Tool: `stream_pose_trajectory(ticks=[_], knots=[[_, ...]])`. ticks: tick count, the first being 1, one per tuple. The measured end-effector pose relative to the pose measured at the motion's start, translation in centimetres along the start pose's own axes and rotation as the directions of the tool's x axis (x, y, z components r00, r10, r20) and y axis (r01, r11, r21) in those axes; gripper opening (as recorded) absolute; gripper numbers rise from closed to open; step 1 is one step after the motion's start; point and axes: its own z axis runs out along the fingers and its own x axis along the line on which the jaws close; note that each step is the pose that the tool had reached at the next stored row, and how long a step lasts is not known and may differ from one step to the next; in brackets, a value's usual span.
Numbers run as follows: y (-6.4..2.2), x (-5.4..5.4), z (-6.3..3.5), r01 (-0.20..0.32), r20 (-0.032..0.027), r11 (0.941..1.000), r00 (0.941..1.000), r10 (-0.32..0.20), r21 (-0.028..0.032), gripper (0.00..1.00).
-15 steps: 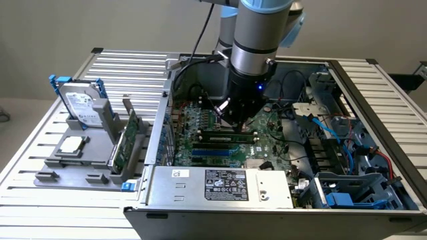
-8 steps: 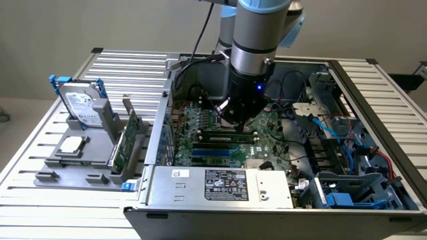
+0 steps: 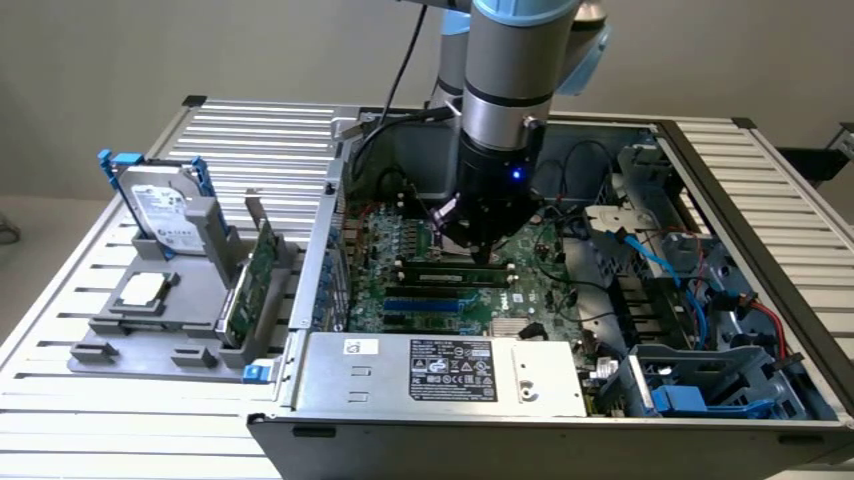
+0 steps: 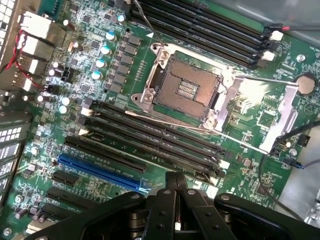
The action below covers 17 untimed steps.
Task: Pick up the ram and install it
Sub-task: 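Press down the ram until it locks into place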
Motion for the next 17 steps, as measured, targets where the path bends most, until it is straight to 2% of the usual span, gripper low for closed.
stream_pose_trajectory(ticks=[6, 12, 17], knots=[[0.0, 0.0, 0.0, -0.088, -0.0005, 0.9961, 0.9961, 0.088, 0.0019, 0.11], [0.0, 0.01, 0.0, -0.182, -0.0019, 0.9833, 0.9833, 0.182, 0.0038, 0.11], [0.08, 0.22, -0.02, -0.226, -0.0024, 0.974, 0.974, 0.226, 0.0044, 0.11]])
